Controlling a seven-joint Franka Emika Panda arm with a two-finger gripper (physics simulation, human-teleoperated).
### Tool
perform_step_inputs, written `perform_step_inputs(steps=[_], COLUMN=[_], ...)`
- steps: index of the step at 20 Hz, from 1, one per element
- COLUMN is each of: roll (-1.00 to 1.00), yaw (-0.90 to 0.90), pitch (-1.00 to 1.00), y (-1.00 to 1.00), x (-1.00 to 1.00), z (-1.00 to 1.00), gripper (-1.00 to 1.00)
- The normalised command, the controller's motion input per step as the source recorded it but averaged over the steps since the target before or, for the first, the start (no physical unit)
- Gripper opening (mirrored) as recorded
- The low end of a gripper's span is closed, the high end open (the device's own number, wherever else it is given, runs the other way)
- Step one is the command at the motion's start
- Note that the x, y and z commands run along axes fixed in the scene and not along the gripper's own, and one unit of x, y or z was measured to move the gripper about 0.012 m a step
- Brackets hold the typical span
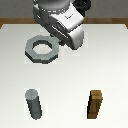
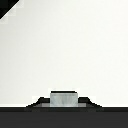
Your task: Put the loop with the handle onto the peg.
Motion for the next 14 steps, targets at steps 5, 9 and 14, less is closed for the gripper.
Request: perform_step_inputs(steps=[5,9,14], roll=[0.00,0.00,0.00], yaw=[0.00,0.00,0.00], pitch=[0.00,0.00,0.00], y=[0.00,0.00,-0.10], x=[0.20,0.75,0.80], z=[0.40,0.00,0.00], gripper=[-1.00,-1.00,-1.00])
